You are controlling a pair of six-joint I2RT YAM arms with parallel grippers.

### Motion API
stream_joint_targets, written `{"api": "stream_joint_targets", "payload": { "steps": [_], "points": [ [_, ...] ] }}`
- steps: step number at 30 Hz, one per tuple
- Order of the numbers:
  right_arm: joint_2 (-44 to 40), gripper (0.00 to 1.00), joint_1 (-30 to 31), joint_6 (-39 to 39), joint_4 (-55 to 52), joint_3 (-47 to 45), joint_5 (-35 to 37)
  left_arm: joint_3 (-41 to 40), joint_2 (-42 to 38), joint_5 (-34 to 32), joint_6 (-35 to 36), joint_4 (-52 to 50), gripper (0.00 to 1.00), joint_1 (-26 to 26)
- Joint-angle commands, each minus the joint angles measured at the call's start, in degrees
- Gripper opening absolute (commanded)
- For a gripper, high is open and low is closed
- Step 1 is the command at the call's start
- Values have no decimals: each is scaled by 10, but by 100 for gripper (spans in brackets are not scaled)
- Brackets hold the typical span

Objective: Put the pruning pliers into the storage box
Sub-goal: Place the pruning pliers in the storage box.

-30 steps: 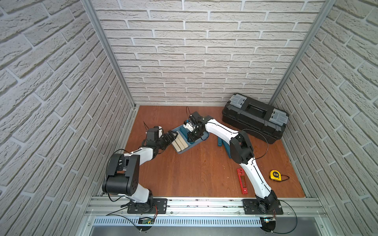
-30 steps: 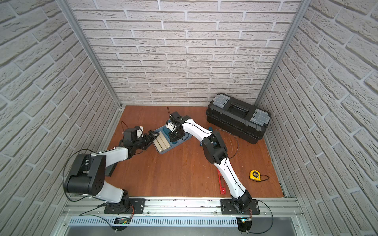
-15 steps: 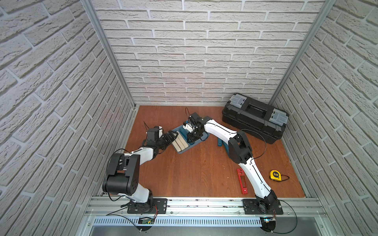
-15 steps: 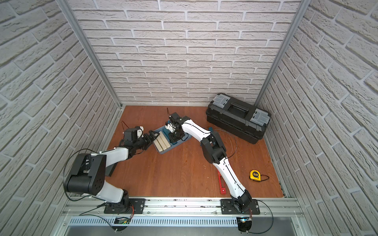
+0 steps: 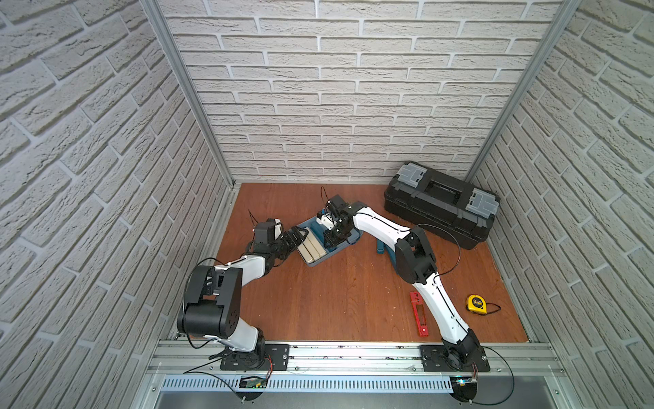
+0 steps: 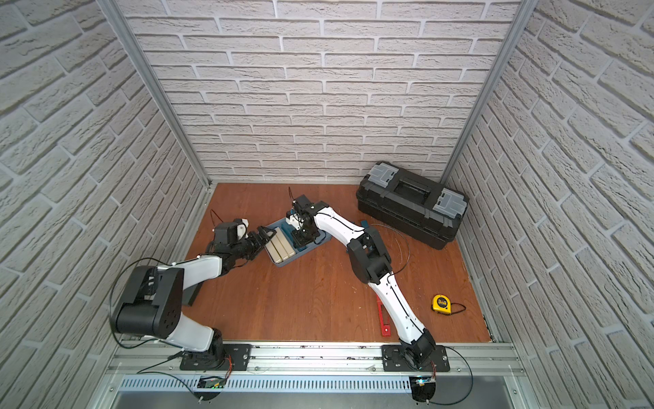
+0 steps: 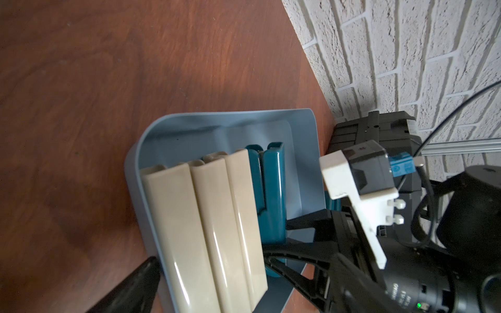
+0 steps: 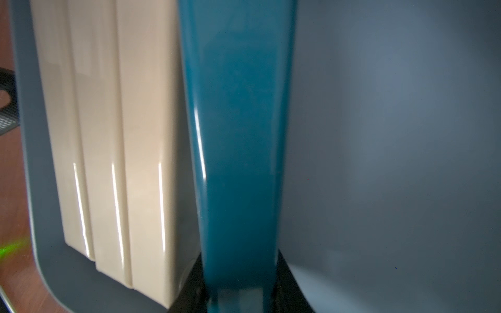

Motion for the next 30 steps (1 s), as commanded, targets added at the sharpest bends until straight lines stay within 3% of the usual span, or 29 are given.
{"api": "stream_joint_targets", "payload": {
  "steps": [1,30],
  "points": [
    [-1,30,7,-4,-1,14,-15,-3,2,8,4,29,98,-4],
    [-32,36,7,-9,15,12,-48,-1,2,9,5,30,98,-5]
  ]
}}
